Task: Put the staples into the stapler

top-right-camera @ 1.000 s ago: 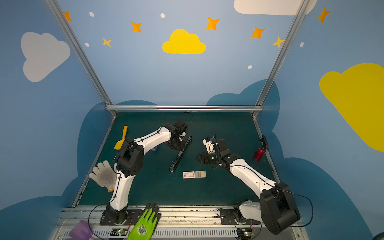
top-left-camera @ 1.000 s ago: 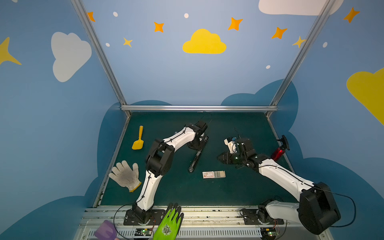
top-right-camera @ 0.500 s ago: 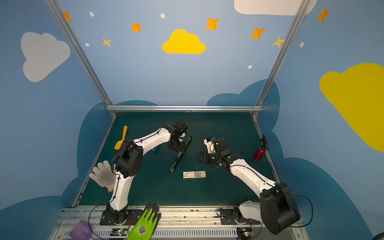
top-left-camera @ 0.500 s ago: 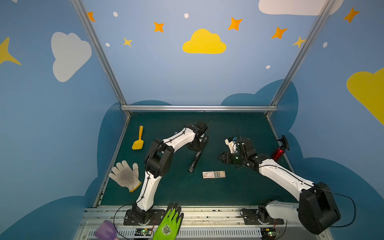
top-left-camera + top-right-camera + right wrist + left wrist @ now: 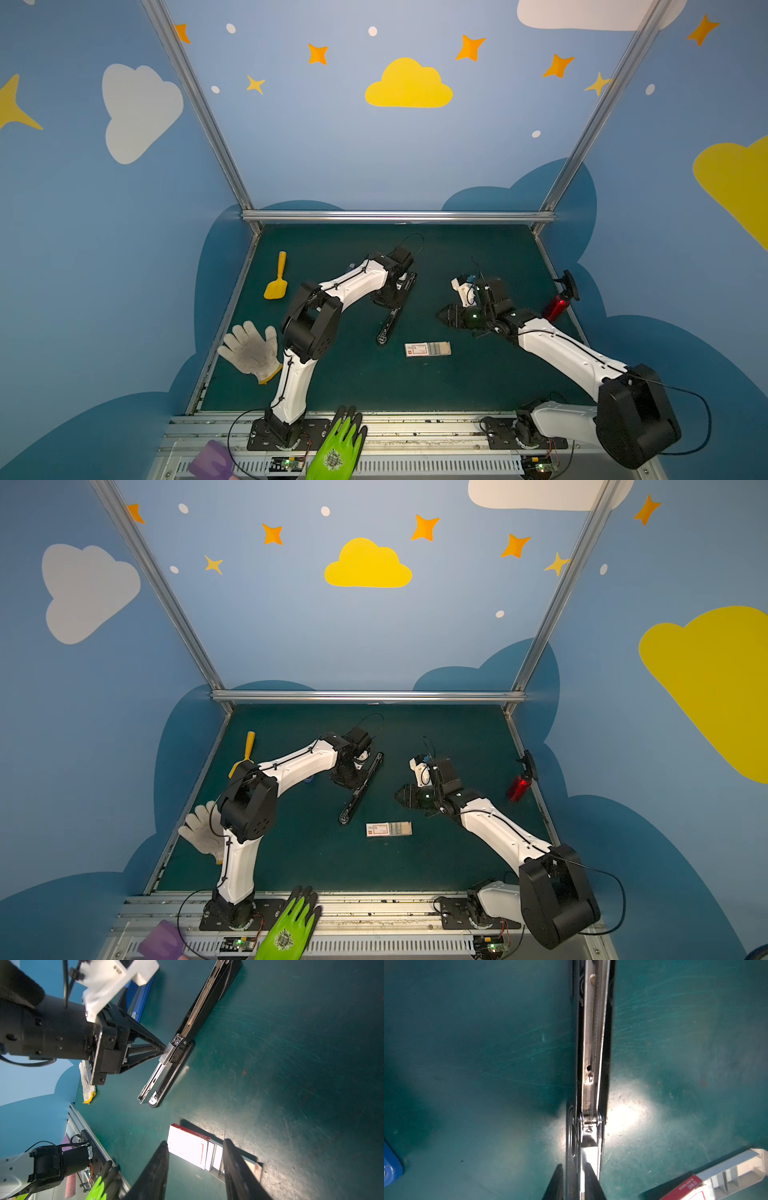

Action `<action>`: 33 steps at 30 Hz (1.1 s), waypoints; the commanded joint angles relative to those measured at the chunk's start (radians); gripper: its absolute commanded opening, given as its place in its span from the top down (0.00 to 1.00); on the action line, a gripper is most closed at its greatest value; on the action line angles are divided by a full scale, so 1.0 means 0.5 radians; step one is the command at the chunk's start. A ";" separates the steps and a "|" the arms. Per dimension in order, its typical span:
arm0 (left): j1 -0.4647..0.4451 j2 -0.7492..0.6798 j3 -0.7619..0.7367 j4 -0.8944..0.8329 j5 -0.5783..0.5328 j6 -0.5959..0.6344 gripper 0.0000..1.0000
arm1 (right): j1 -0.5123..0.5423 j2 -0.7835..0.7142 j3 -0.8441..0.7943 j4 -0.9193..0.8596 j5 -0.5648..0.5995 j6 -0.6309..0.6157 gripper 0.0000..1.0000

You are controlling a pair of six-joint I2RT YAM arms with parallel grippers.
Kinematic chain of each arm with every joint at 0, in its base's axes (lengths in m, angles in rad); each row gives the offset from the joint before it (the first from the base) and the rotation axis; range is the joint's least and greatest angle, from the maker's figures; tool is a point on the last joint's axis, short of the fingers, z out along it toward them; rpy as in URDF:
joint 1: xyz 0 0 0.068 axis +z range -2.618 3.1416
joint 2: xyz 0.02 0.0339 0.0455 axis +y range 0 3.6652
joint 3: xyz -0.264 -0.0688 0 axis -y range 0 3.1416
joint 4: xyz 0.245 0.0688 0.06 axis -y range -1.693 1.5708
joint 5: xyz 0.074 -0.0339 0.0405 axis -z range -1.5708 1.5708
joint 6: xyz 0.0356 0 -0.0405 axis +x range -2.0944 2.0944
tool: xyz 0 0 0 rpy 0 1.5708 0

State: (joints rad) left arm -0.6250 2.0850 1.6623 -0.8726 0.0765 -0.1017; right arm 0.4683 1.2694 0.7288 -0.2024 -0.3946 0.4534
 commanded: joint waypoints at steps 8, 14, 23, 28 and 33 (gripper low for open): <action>-0.008 -0.145 0.022 -0.005 0.055 -0.057 0.67 | -0.012 -0.021 -0.022 0.018 0.005 0.012 0.56; -0.007 -0.037 0.108 -0.043 0.109 -0.048 0.61 | -0.011 -0.041 -0.025 0.009 0.004 0.012 0.56; -0.008 0.100 0.142 -0.073 0.087 -0.048 0.60 | -0.028 -0.056 -0.031 -0.005 0.001 -0.001 0.56; -0.013 0.085 0.099 -0.074 0.071 -0.050 0.62 | -0.040 -0.054 -0.034 -0.003 -0.008 -0.003 0.56; -0.017 0.064 0.049 -0.077 0.063 -0.057 0.67 | -0.041 -0.044 -0.034 0.015 -0.022 0.000 0.56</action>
State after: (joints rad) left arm -0.6308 2.1304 1.7042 -0.8864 0.1211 -0.1280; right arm 0.4522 1.2621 0.7216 -0.2020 -0.3943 0.4561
